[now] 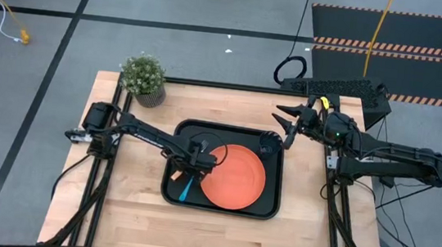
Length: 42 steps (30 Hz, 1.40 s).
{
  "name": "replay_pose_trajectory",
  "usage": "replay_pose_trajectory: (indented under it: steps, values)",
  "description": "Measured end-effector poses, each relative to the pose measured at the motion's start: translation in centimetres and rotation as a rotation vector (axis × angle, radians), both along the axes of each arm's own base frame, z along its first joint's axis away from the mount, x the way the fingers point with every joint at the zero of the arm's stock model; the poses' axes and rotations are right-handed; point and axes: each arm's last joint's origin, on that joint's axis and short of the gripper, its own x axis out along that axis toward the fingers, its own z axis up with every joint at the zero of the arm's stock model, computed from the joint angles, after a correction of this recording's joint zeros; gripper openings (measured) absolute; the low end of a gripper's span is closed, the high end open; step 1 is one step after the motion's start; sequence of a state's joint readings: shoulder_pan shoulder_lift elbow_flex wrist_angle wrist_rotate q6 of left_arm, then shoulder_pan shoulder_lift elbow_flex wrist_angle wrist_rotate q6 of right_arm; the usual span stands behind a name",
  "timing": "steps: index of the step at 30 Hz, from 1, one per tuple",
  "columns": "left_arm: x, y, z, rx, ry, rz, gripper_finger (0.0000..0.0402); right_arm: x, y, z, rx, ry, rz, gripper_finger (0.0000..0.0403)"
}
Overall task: Pick and place plate/cup/fork/spoon on tray
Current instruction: Adjust the orange fork on the black tray
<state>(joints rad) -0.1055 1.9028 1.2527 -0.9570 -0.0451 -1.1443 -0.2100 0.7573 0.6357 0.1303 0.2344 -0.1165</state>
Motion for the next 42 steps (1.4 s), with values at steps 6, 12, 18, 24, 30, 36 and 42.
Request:
replay_pose_trajectory:
  steps: [6, 12, 18, 24, 30, 36, 42]
  values:
    - [-0.1, 0.2, 0.1, -0.003, 0.002, -0.037, 0.015, 0.0, 0.0, 0.0, 0.0, 0.0, 0.0, 0.013]
    - [-0.1, 0.5, 1.0, -0.025, -0.005, -0.053, 0.0159, 0.0, 0.0, 0.0, -0.002, 0.001, 0.0, 0.013]
    - [0.3, 0.6, 3.2, 0.018, -0.073, -0.098, 0.0159, 0.0, 0.0, 0.1, -0.004, -0.003, 0.0, 0.013]
    - [-0.3, 0.8, 2.2, 0.029, -0.042, -0.153, 0.0159, 0.0, 0.0, 0.1, -0.004, -0.003, 0.0, 0.013]
    - [-0.7, 1.7, 1.6, 0.027, -0.012, -0.209, 0.0159, 0.0, 0.0, 0.3, -0.027, -0.017, 0.001, 0.013]
    - [0.0, 2.9, 1.6, 0.028, -0.067, -0.235, 0.0159, 0.0, 0.0, 0.3, -0.05, -0.005, 0.0, 0.013]
    - [0.0, 3.7, 1.0, -0.005, -0.045, -0.253, 0.0159, 0.0, 0.0, 0.2, -0.053, 0.001, -0.003, 0.013]
